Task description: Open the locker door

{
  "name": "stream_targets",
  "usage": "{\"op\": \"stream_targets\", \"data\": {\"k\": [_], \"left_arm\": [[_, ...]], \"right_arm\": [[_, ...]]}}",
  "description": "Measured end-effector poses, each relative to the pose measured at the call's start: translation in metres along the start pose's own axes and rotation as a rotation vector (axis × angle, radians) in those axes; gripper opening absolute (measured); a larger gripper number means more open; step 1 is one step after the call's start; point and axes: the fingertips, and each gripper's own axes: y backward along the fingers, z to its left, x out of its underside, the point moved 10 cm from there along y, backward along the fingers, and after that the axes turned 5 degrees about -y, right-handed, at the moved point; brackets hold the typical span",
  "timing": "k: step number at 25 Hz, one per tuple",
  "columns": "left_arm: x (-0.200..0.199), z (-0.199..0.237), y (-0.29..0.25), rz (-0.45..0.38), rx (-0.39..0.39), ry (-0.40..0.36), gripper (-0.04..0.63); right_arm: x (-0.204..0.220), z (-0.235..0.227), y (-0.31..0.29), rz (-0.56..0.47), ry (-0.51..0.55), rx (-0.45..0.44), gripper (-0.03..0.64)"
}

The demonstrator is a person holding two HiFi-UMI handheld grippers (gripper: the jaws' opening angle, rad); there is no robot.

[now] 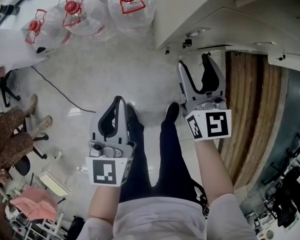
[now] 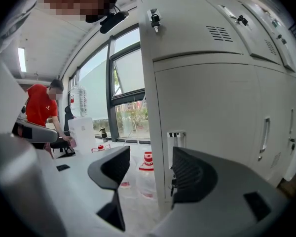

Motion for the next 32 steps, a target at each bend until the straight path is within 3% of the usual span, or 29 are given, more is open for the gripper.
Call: {"op": "stream_targets", "data": {"k": [6, 32], "left_arm": [[-0.002, -0.002, -0.002, -0.035, 0.007, 0.021, 0.009], [0.003, -0.003, -0.002, 0.021, -0.007, -0.010, 0.009]], "right_arm": [[0.002, -0.013, -0.026, 0.014, 0.028, 0.012, 0.238], [0.002, -0.021, -0.075, 0.008, 0.085, 0.013, 0.238]]}}
